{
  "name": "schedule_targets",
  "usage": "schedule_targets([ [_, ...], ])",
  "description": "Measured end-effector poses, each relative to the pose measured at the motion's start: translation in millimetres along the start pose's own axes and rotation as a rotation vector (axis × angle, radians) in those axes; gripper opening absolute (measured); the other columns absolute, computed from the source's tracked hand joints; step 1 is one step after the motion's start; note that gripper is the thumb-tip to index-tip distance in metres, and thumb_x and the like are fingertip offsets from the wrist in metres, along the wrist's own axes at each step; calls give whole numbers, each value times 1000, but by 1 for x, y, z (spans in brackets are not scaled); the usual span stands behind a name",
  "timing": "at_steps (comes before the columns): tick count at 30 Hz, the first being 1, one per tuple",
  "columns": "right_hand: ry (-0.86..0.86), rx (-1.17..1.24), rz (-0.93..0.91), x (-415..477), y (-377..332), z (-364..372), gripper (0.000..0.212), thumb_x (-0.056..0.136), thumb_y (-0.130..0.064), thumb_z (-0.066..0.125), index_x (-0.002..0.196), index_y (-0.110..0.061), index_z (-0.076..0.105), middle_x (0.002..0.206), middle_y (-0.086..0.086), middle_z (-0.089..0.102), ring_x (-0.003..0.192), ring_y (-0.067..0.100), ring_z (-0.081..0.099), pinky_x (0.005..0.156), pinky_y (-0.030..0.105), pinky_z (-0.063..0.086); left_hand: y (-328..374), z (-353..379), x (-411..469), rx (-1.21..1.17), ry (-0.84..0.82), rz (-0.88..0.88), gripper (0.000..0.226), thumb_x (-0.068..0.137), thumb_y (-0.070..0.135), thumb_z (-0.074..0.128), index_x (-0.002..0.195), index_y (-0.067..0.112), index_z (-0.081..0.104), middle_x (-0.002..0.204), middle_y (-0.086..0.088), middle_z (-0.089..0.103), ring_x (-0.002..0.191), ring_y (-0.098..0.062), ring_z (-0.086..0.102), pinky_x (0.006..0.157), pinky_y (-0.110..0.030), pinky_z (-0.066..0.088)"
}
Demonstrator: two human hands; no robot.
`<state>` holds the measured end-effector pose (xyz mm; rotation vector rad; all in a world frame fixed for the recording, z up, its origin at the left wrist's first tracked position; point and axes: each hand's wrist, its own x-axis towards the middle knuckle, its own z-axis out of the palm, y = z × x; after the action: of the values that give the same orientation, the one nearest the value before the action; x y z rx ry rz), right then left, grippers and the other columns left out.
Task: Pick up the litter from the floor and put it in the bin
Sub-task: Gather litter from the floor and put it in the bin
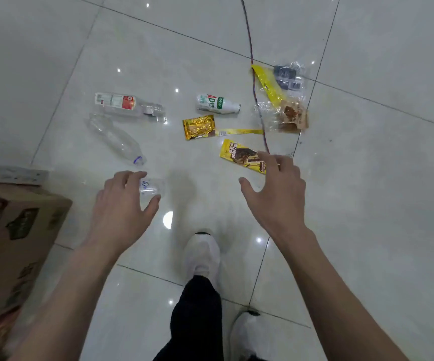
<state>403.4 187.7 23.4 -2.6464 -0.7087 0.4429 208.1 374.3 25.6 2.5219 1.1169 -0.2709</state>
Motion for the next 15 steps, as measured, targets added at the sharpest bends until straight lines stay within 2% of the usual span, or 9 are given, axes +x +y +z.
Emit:
schedule_targets([
  [5,2,-22,-27,53,34,86,57,83,-42,68,135,-25,52,130,6,50,120,30,47,99,44,37,-38,86,50,-24,17,-28,59,78,34,75,129,13,54,123,-13,54,106,-39,53,87,-48,43],
  [9,3,-65,-62,90,58,146,57,83,-40,68,135,-24,52,130,8,51,118,33,47,98,45,36,-65,145,71,36,-8,-41,68,73,40,78,131,15,53,130,-11,52,114,-37,50,93,-50,41],
  [13,23,-74,-95,120,73,191,59,80,-40,70,135,-22,53,128,10,52,115,35,49,96,47,39,-91,181,87,199,-20,5,82,60,45,84,130,15,54,137,-15,49,127,-38,42,105,-56,30],
  [15,14,-99,-106,131,77,209,61,79,-42,70,135,-24,52,130,10,50,115,36,48,97,48,39,-100,190,92,260,-5,1,84,57,44,85,129,17,53,138,-16,48,129,-38,40,106,-60,23],
])
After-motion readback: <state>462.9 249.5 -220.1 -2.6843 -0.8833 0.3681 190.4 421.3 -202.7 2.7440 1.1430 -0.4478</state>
